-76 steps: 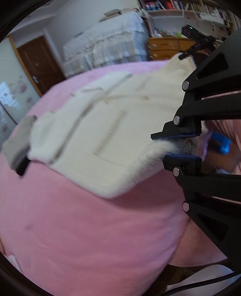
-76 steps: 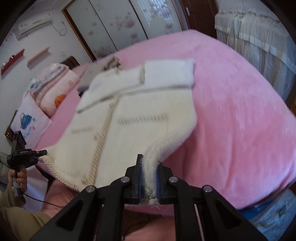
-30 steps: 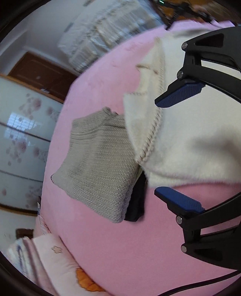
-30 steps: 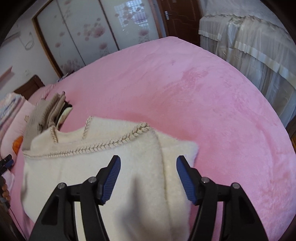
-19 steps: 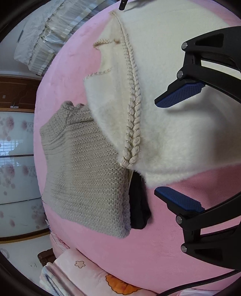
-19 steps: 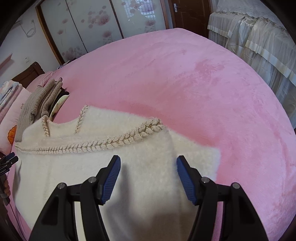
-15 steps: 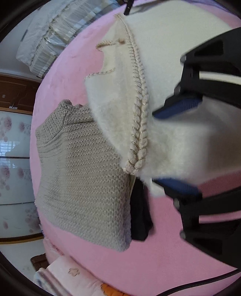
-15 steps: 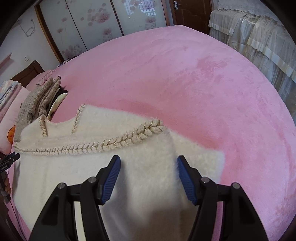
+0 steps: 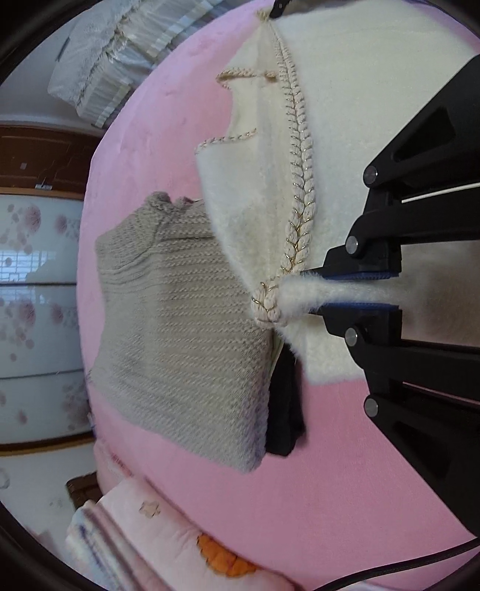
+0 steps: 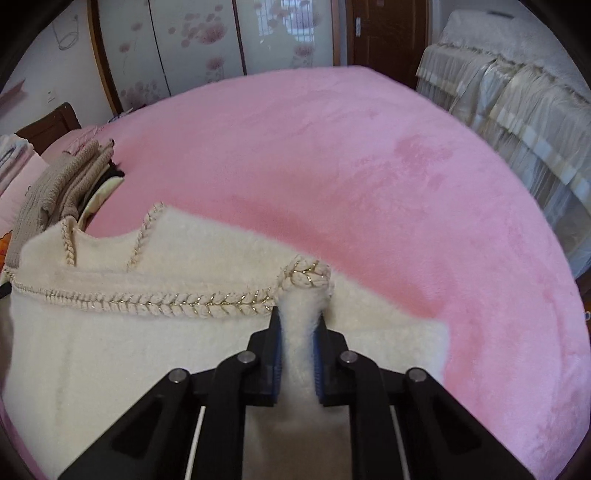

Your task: Fold large clothes

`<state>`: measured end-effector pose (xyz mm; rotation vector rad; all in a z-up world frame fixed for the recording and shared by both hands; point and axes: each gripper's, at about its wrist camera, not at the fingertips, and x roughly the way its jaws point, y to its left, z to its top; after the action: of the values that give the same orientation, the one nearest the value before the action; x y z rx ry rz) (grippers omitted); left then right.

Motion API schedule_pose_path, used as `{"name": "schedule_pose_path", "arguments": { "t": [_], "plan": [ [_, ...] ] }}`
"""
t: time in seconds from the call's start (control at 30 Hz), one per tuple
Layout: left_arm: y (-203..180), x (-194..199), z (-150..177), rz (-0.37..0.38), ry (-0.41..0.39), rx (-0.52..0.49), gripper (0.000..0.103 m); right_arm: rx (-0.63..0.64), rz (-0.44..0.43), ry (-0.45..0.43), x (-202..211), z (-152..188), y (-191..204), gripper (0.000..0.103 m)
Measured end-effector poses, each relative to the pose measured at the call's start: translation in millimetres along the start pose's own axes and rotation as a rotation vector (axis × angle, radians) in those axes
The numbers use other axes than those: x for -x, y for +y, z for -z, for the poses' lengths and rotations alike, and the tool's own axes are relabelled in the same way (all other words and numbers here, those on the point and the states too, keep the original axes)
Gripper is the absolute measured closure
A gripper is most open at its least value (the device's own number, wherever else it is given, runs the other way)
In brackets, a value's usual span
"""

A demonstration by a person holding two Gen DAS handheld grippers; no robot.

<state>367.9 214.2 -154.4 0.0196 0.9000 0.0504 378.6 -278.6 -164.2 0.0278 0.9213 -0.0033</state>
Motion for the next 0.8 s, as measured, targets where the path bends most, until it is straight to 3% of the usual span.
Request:
{"name": "schedule_pose_path", "arguments": {
  "t": [0.17, 0.33, 0.6, 0.8],
  "plan": [
    [-13.0, 38.0, -19.3, -0.089, -0.088, 0.005, 0.097, -0.042, -0.007, -0.144, 48.5, -9.7, -3.9, 0.092],
    [-10.4, 41.5, -44.7, -0.132, -0.129, 0.057, 0.097, -0.084, 0.009, -0.217, 56.7, -36.8, -11.4, 0.096],
    [-17.1, -36.1, -46.1, -0.229, -0.077, 0.090, 0.097, -0.035, 0.133, -0.107, -23.8, -51.8, 1.3, 0.096],
    [-25.3, -64.0, -28.7, -0.269, -0.119, 0.044, 0.096, -0.059, 0.148, -0.012, -68.7, -37.2, -8.1, 0.096]
  ]
}}
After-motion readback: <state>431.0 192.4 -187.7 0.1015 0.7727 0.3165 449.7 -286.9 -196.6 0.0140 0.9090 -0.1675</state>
